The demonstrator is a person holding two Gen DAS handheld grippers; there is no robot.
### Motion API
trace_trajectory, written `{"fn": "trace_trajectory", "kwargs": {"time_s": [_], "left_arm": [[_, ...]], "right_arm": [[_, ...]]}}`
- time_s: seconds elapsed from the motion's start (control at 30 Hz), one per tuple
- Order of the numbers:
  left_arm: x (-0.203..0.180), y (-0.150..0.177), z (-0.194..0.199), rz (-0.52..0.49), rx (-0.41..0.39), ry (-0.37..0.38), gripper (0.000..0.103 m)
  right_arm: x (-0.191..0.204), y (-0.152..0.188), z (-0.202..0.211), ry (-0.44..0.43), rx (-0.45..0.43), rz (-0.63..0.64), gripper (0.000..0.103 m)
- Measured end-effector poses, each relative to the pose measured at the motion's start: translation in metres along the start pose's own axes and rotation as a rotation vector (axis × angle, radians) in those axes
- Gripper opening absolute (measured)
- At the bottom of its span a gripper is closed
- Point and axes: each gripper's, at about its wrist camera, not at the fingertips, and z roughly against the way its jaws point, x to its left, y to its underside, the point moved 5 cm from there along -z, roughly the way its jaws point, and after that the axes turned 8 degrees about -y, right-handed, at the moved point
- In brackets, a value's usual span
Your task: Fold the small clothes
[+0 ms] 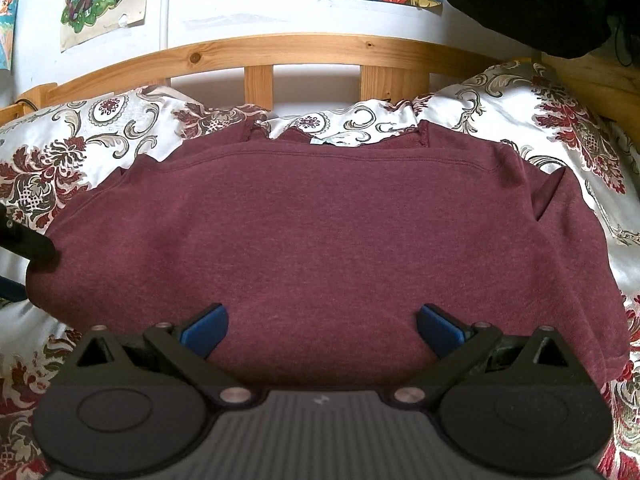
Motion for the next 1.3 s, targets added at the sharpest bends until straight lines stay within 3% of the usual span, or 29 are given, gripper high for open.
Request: {"fn": "trace_trajectory", "kwargs": {"time_s": [0.4,0.53,0.67,0.77,1.0,1.3], "left_arm": [[-0.001,-0.001,-0.004,-0.030,-0.017,-0.009,0.102],[-0.005,-0.005,-0.005,-0.063,-0.074,0.000,0.102],[-0.017,-0.012,-0.004,-0.186,-0.186,-0.007,0.102],[-0.019,-0.021,-0.010,-0.231,-0.212,-0.028,0.102],[-0.004,-0.034,-0.022,-0.154,-0.205,0.060,0.102],[-0.014,-0.029,-0.019,-0.177,-0.184,0.153,0.101]], "right_arm": [[0.000,0.000,0.000,-0.005,-0.002,-0.003,0.103],[0.000,0.000,0.000,-0.006,-0.002,-0.004,0.102],[0.000,0.000,0.000,-0.008,-0.003,-0.005,0.102],[0.000,0.000,0.000,-0.010,-0.004,-0.008,0.102],[0.000,0.000,0.000,-0.019,-0.007,-0.020,0.103],[0.000,0.000,0.000,-0.026,-0.008,-0.029,0.103]]}}
